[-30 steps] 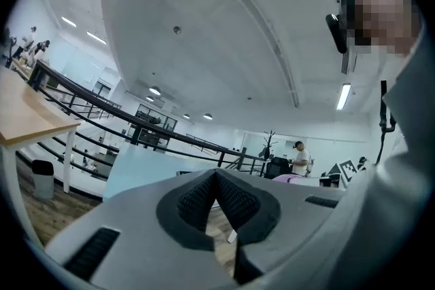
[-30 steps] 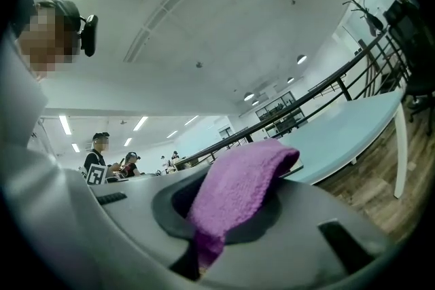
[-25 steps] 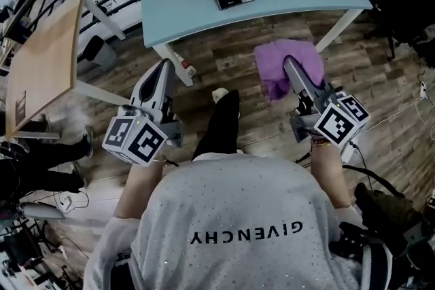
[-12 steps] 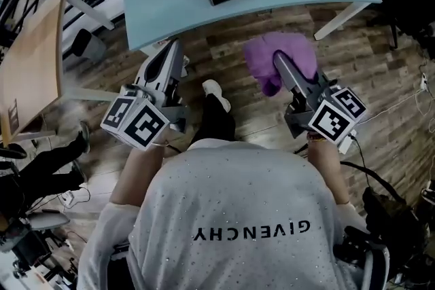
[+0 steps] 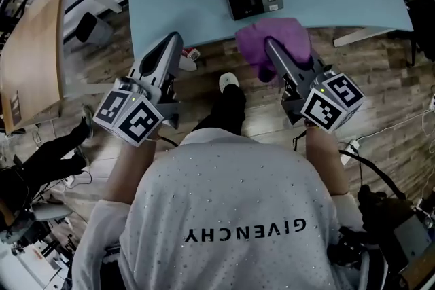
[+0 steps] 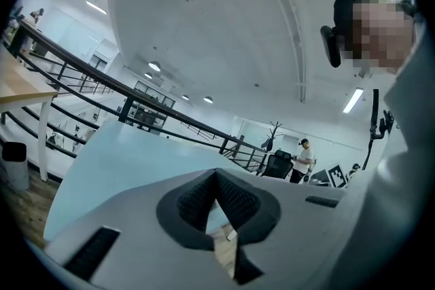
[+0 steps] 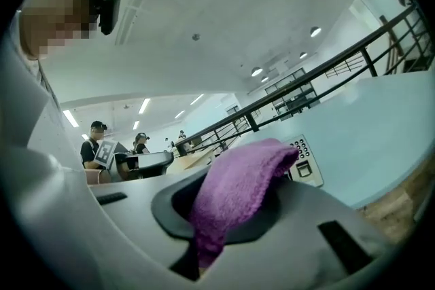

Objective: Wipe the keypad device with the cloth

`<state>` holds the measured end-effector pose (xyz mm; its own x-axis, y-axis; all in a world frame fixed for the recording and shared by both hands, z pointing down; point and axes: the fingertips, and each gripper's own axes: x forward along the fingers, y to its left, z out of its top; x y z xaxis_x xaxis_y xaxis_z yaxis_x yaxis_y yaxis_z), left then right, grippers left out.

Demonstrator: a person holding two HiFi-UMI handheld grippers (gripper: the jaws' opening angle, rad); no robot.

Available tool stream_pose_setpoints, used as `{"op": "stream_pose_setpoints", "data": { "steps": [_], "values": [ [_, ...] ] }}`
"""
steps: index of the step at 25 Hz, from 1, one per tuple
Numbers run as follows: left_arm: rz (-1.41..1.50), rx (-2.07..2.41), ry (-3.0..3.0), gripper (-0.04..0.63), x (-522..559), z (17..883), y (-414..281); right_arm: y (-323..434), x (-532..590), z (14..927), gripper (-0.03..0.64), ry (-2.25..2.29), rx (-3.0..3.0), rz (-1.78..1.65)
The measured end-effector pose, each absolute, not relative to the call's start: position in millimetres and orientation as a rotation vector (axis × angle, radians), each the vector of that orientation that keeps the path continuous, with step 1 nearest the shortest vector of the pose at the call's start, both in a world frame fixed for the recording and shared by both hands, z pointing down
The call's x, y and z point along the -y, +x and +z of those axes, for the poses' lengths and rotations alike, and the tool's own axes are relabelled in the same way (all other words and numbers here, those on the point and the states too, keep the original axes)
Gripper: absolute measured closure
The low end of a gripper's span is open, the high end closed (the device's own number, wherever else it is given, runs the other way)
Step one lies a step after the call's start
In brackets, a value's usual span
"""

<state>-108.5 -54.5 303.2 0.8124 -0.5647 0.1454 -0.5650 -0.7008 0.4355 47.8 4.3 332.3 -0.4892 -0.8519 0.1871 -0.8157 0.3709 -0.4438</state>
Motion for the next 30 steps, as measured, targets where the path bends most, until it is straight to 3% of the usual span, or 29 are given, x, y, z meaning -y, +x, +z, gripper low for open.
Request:
{"op": "stream_pose_setpoints", "data": {
  "steps": [15,30],
  "values": [
    [0.153,0.731,2.391,0.595,196.6,381.0,-49.2,23.0,133.9,383.3,0.586,-1.299,-2.489,-1.195],
    [0.130,0.594,2.427,0.595,227.7,378.0,-1.0,122.6,151.4,400.3,0.584,-1.723,-2.350,-1.221]
  ]
}}
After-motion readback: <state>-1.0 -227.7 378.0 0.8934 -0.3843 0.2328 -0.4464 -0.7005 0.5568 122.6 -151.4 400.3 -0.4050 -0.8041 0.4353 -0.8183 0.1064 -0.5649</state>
